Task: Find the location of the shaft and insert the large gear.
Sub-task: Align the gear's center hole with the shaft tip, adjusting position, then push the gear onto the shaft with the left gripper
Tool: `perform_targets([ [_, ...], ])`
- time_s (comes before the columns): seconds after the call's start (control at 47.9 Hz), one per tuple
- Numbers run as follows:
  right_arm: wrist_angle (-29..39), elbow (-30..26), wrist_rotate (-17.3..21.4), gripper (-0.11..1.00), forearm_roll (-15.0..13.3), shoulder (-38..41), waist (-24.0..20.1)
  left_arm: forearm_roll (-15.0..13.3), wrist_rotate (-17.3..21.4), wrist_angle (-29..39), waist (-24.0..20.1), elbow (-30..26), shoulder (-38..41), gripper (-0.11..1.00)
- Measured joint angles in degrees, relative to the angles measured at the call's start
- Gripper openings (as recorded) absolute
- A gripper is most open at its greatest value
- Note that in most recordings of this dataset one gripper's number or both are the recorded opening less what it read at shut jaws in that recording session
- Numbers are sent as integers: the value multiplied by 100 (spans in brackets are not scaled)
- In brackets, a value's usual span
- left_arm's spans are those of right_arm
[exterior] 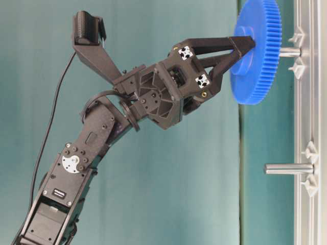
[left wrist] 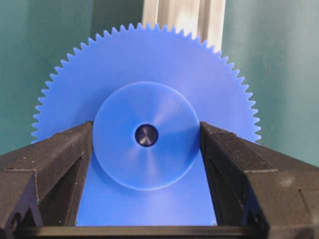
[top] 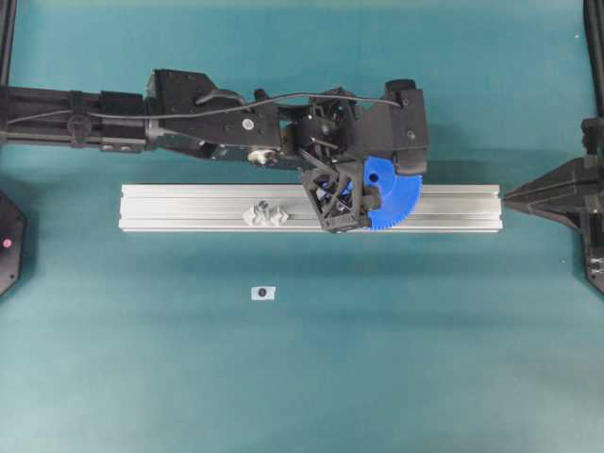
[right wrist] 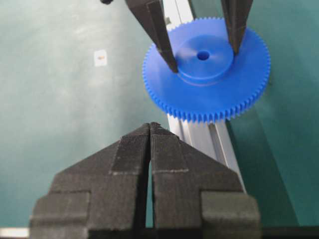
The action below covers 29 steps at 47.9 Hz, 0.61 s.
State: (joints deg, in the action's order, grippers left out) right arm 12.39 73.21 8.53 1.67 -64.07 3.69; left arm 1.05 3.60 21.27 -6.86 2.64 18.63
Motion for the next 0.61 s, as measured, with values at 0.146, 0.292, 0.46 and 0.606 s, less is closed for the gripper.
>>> perform_targets([
  [0.146,0,0,0,1,0,0,0,0,9,79,0,-9,0,72],
  [0.292,0,0,0,1,0,0,0,0,26,88,0,-9,0,73],
  [0.46,0,0,0,1,0,0,0,0,88,97,0,-9,0,82],
  [0.606,0,0,0,1,0,9,0,0,79,105,0,-9,0,88],
])
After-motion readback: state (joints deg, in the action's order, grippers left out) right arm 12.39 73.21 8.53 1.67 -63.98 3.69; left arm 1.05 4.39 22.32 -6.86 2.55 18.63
